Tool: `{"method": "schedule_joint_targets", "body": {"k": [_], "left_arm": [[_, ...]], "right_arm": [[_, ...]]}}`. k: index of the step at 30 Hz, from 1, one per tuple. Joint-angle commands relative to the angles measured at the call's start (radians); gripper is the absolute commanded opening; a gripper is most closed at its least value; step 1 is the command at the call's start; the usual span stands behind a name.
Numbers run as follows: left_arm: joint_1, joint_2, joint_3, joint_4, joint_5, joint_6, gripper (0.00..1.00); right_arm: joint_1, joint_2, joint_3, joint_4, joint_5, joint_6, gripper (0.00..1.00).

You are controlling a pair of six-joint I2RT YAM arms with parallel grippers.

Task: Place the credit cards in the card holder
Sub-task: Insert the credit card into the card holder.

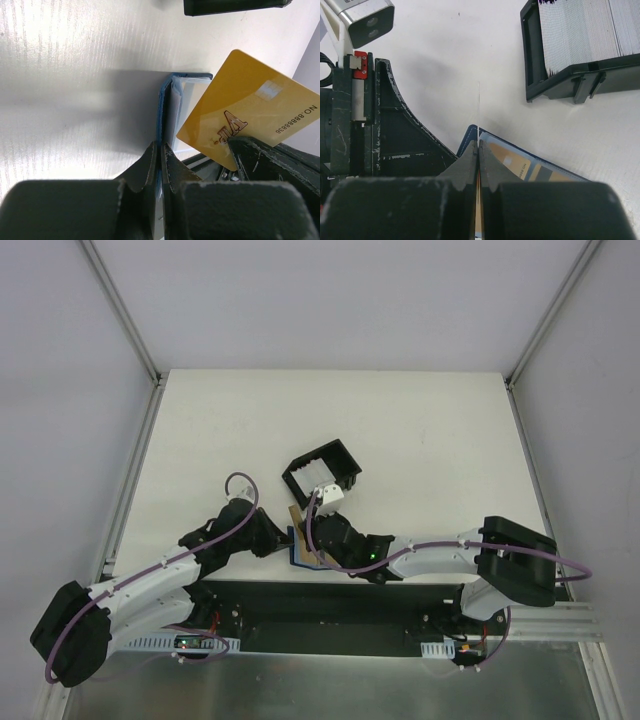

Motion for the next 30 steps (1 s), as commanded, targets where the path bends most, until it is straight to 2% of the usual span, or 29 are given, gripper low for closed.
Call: {"method": "schedule_joint_targets", "body": {"k": [1,17,30], "left_arm": [[0.013,0.003,-0.005,0.016,-0.005,-0.007,0.00],[0.013,-0.023,-0.009,0.031,0.018,-0.011,0.00],[0.013,-0.028,-0.014,0.033,0.006,-0.018,0.00]], "right_arm": [[0.006,-0.016,0.012,0.018,0.011,0.008,0.00],[-0.009,-0.013,-0.029,0.102,-0.062,0.023,0.01],[0.012,-0.009,0.044,-0.097,0.042,0.020,0.00]]}}
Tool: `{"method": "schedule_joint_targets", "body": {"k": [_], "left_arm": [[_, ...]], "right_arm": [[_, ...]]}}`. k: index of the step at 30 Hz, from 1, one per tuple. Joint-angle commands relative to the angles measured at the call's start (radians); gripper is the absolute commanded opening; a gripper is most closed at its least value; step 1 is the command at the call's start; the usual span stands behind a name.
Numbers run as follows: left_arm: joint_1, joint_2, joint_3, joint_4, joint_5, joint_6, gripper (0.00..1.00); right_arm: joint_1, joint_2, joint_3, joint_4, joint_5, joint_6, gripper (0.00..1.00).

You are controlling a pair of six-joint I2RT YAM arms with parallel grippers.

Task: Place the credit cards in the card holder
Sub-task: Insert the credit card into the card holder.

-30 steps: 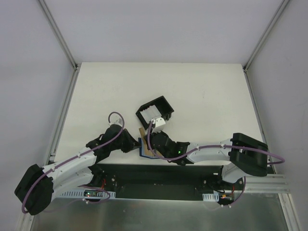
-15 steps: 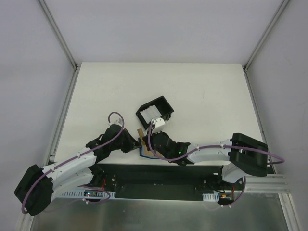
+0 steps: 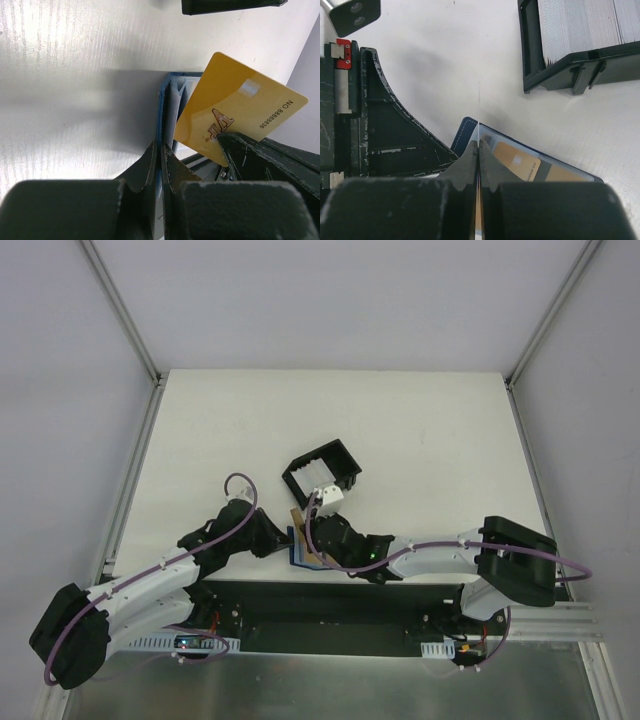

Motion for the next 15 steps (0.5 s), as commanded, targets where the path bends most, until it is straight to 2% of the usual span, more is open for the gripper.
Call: {"method": "schedule_joint_targets", "body": {"k": [1,8,15], "left_arm": [[0.013,-0.013,-0.007,0.032,0.004,-0.016,0.00],[0.013,-0.004,-0.015,0.032,-0.001,-0.016,0.00],[0.013,0.007,-0.035,0.033,-0.020,-0.022,0.00]], "right_arm": [[0.017,-0.009,0.051,-0.071,0.068,-0.005,0.00],[0.039,-0.018,0.106,-0.189,0.138,-0.026,0.00],[0.042,-0.046,0.097,-0.282,0.179,0.026,0.00]]}}
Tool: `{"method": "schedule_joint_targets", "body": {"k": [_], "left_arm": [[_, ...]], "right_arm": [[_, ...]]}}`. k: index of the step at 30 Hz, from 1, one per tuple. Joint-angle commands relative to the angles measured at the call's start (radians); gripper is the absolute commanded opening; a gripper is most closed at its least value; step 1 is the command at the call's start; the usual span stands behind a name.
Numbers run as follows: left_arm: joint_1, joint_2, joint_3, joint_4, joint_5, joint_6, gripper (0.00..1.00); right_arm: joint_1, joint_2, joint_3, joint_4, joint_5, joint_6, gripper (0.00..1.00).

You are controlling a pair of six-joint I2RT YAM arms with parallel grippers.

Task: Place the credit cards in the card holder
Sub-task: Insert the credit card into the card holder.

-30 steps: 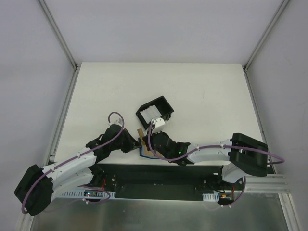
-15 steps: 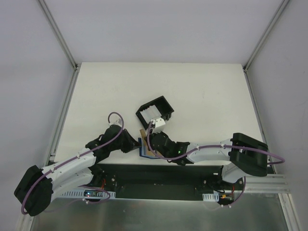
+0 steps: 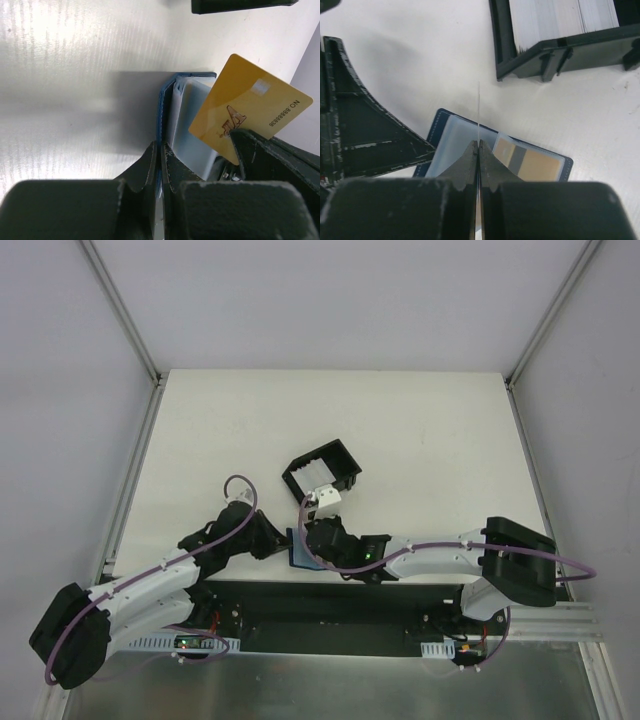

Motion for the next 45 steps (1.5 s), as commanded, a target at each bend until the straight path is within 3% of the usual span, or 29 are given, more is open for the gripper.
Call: {"method": "schedule_joint_targets", "body": {"k": [1,6,13,22,35,45], "left_arm": [[0.013,0.010,-0.021,0.017,-0.019,-0.018,0.00],[0.013,0.017,-0.027,0.016,-0.034,-0.012,0.00],[0.013,0.066,-0.061,0.040,-0.058,-0.012,0.00],[0.014,0.083,-0.067,0.060,-0.062,-0.012,0.00],[0.013,0.149,-0.092,0.120,-0.077,-0.013,0.00],[0.013,0.198,-0.093,0.137,-0.081,-0.029,0.00]], "right_arm": [[0.005,-0.050,0.015,-0.089,0.063,0.036,0.00],[0.002,-0.097,-0.014,-0.086,0.044,0.048,0.00],[-0.106,-0.130,-0.069,-0.092,-0.186,0.175,0.01],[-0.132,-0.122,-0.089,-0.127,-0.236,0.215,0.01],[-0.262,-0.105,-0.275,0.167,-0.501,0.408,0.00],[-0.285,-0.019,-0.347,0.376,-0.596,0.502,0.00]]}}
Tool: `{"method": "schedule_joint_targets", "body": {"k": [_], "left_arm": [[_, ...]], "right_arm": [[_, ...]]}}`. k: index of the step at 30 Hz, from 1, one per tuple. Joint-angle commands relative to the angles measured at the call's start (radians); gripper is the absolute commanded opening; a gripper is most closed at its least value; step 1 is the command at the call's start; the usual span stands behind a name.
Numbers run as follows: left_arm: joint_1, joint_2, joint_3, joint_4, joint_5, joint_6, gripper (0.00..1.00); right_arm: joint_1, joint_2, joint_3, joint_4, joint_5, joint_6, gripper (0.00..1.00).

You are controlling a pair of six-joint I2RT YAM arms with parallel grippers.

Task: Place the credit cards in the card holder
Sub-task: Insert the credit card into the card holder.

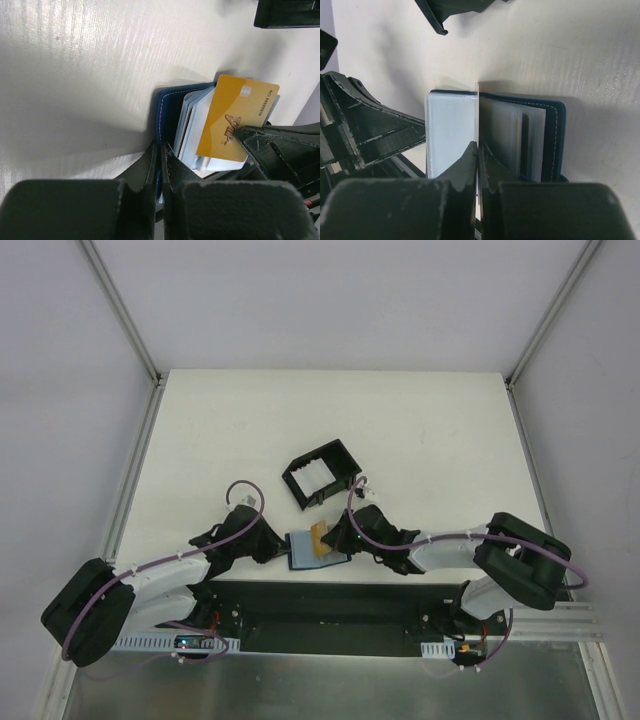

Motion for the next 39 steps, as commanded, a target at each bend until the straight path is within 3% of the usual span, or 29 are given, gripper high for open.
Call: {"method": "schedule_joint_targets", "body": {"k": [1,9,20,32,39], "left_arm": [[0.007,0.031,-0.020,-0.023,-0.049,-0.008,0.00],[0.007,0.029,-0.022,-0.020,-0.054,-0.012,0.00],[0.007,0.066,0.004,-0.017,-0.068,-0.003,0.00],[0.011,0.060,0.000,-0.013,-0.079,-0.006,0.00],[0.011,0.065,0.004,-0.015,-0.075,-0.002,0.00]], "right_arm": [[-0.001,0.031,-0.036,0.120,-0.074,0.062,0.00],[-0.007,0.023,-0.074,0.129,-0.052,0.111,0.00],[-0.025,0.040,-0.086,0.140,-0.149,0.148,0.01],[-0.025,-0.041,-0.076,-0.039,-0.065,0.142,0.00],[-0.024,-0.020,-0.060,-0.052,-0.067,0.128,0.00]]}}
